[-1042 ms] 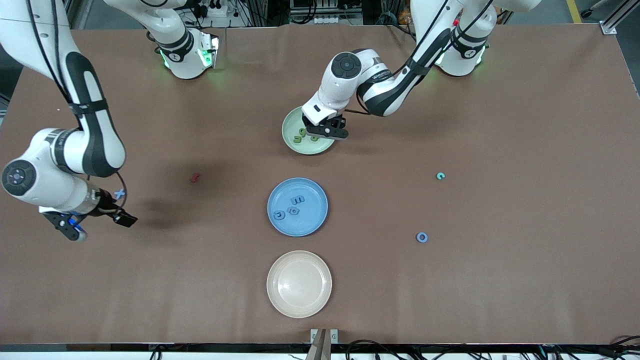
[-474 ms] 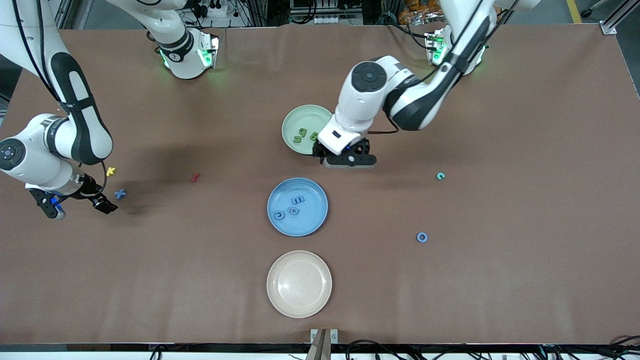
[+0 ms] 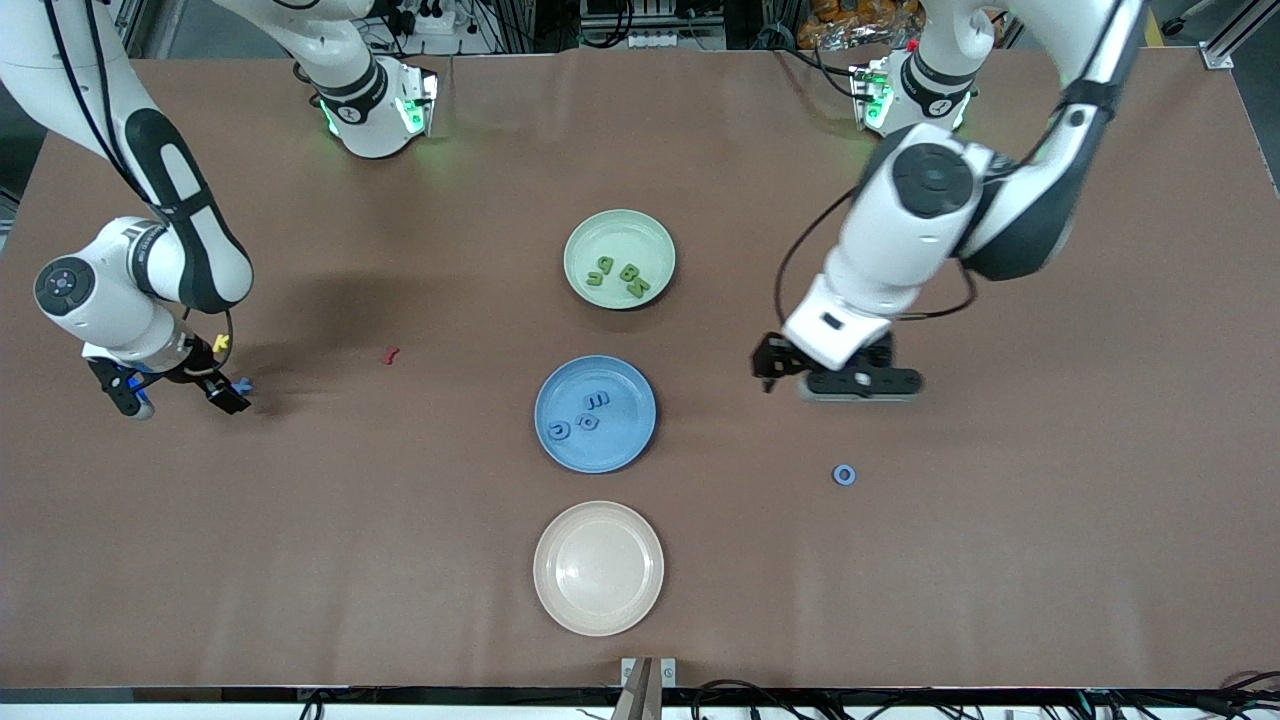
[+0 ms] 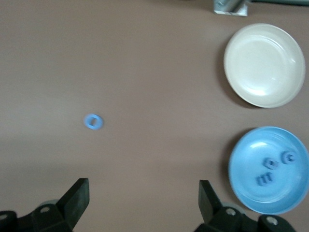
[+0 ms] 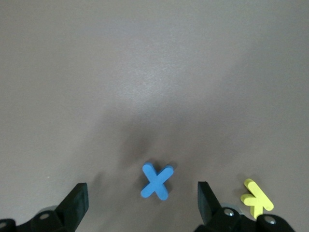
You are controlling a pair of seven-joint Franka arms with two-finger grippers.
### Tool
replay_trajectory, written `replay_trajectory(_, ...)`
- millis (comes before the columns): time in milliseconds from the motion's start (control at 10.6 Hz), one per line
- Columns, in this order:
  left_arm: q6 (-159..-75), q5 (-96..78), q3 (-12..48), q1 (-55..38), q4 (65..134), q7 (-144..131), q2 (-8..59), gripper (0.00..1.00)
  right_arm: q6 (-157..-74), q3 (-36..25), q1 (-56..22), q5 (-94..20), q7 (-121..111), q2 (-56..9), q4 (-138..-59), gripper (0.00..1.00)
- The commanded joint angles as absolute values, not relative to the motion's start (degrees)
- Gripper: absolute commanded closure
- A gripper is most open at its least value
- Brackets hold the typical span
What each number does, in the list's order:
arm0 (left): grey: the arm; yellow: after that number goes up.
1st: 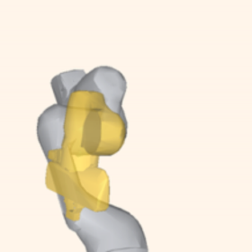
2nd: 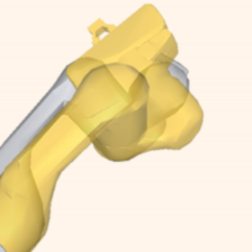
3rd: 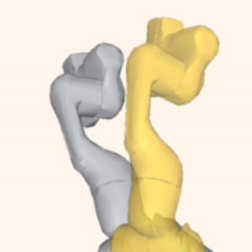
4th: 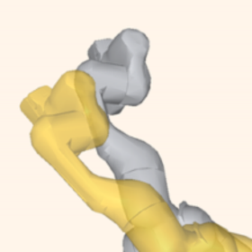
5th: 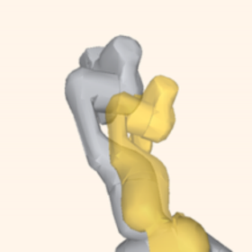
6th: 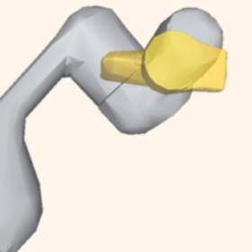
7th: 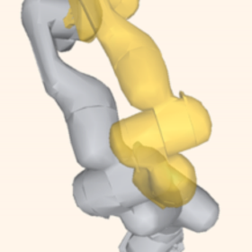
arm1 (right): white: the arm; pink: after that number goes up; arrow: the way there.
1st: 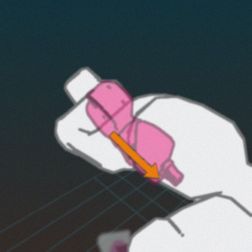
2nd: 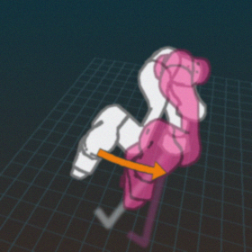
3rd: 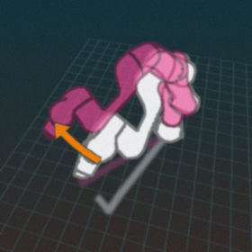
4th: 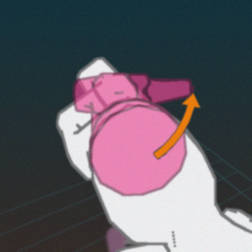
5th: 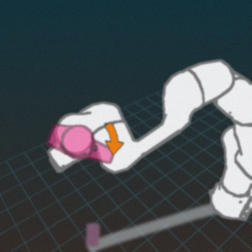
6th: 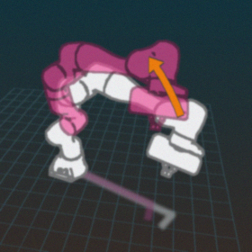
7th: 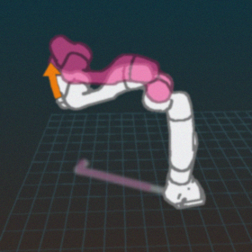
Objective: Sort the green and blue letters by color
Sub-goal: 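Grasp the blue X with the right gripper while the left gripper withdraws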
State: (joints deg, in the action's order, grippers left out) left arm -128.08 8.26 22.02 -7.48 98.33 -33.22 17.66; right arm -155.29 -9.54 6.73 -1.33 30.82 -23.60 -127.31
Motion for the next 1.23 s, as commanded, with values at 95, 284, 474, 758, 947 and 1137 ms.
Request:
replay_trajectory(95, -116.0, 8.4, 22.9, 0.9, 93.9, -24.2, 13.1, 0.00, -161.9, -9.1, 8.3, -0.4, 31.1, -25.2, -130.1, 0.08)
replay_trajectory(284, -111.4, 6.1, 21.8, 3.2, 90.7, -22.1, 11.4, 0.00, -162.7, -9.1, 8.2, -0.4, 31.0, -26.0, -130.1, 0.42)
replay_trajectory(474, -108.3, 2.5, 17.5, 4.1, 90.3, -15.8, 7.9, 0.00, -162.9, -9.1, 8.2, -0.4, 31.1, -26.0, -129.9, 0.85)
replay_trajectory(758, -98.1, 1.1, 14.2, 5.5, 88.5, -7.6, 3.8, 0.00, -162.4, -9.0, 7.6, -0.4, 31.0, -25.7, -129.4, 1.00)
replay_trajectory(947, -94.0, 1.2, 12.7, 5.5, 85.8, -5.9, 2.6, 0.00, -158.2, -8.9, 3.5, -0.5, 31.0, -22.6, -128.2, 1.00)
replay_trajectory(1137, -92.5, 1.2, 10.6, 4.6, 85.9, -5.8, 0.0, 0.00, -148.5, -8.9, -2.7, -0.6, 31.4, -20.3, -123.6, 1.00)
